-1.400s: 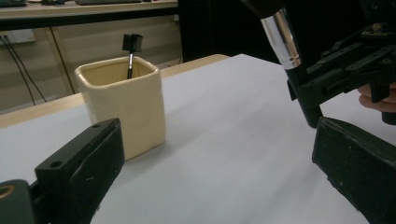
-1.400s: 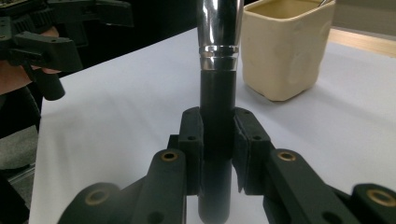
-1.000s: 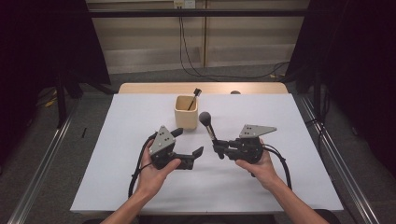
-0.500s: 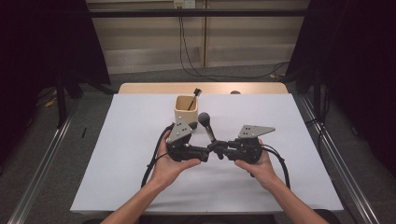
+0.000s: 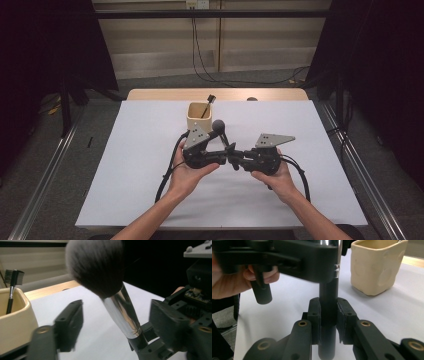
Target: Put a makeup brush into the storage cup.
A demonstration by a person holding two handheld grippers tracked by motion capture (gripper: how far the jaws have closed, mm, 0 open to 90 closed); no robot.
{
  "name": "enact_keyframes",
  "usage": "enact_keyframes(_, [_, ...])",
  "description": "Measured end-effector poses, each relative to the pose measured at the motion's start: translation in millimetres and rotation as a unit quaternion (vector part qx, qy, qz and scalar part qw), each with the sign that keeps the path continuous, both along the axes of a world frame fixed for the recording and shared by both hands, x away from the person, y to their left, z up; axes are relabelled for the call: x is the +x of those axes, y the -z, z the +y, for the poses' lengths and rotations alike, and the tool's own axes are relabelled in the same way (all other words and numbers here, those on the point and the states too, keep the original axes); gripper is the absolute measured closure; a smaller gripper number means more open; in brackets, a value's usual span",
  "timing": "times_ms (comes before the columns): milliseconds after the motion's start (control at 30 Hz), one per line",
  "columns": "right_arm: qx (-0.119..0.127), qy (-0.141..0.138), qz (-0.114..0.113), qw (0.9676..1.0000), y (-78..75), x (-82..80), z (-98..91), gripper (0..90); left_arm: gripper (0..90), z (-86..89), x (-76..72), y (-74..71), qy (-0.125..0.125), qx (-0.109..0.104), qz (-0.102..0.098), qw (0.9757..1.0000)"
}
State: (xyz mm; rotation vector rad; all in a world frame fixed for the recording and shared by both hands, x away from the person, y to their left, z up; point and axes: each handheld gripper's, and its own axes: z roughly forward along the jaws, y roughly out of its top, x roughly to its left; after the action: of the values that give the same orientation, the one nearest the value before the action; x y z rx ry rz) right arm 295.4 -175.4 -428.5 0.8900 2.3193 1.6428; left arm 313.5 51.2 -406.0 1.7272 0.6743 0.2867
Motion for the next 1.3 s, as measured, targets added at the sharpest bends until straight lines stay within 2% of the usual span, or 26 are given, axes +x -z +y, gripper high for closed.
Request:
enact_keyframes(67, [0.003,0.001,0.000,1.0000,-1.0,0.0,-0.8,75.5,39.1,1.5,-0.9,1.6,-0.008,-0.011,-0.004,0.9999])
enact_keyframes(133, [0.000,0.002,0.001,1.0000,-0.1,0.3,-1.4,75.5,43.3,1.2,1.2,1.7,0.001,-0.017,0.011,0.9998])
enact_keyframes(167, [-0.001,0.002,0.002,1.0000,0.4,0.4,-1.2,75.5,47.0,1.6,1.4,1.7,0.001,-0.018,0.011,0.9998])
enact_keyframes(333, [-0.005,-0.001,0.003,1.0000,1.7,0.2,1.2,75.5,61.9,1.5,1.9,2.0,0.020,-0.016,0.011,0.9996])
enact_keyframes(567, [-0.005,-0.003,0.002,1.0000,2.9,0.5,2.2,75.4,64.5,1.7,2.2,1.0,0.027,-0.015,0.014,0.9994])
enact_keyframes(667, [-0.005,-0.003,0.003,1.0000,3.6,0.6,3.0,75.4,65.5,1.0,1.7,0.7,0.036,-0.008,0.003,0.9993])
enact_keyframes(933, [-0.007,-0.002,-0.001,1.0000,3.5,-0.5,4.9,75.0,70.4,-1.3,-1.5,-1.5,0.055,-0.022,0.003,0.9982])
enact_keyframes(1067, [-0.009,-0.002,-0.002,1.0000,2.4,-1.0,5.5,74.8,70.9,-0.8,-0.1,-1.3,0.058,-0.028,0.006,0.9979])
enact_keyframes(1300, [-0.005,0.002,0.001,1.0000,2.0,0.7,5.6,71.9,71.1,-1.4,0.0,-2.4,0.058,-0.020,0.002,0.9981])
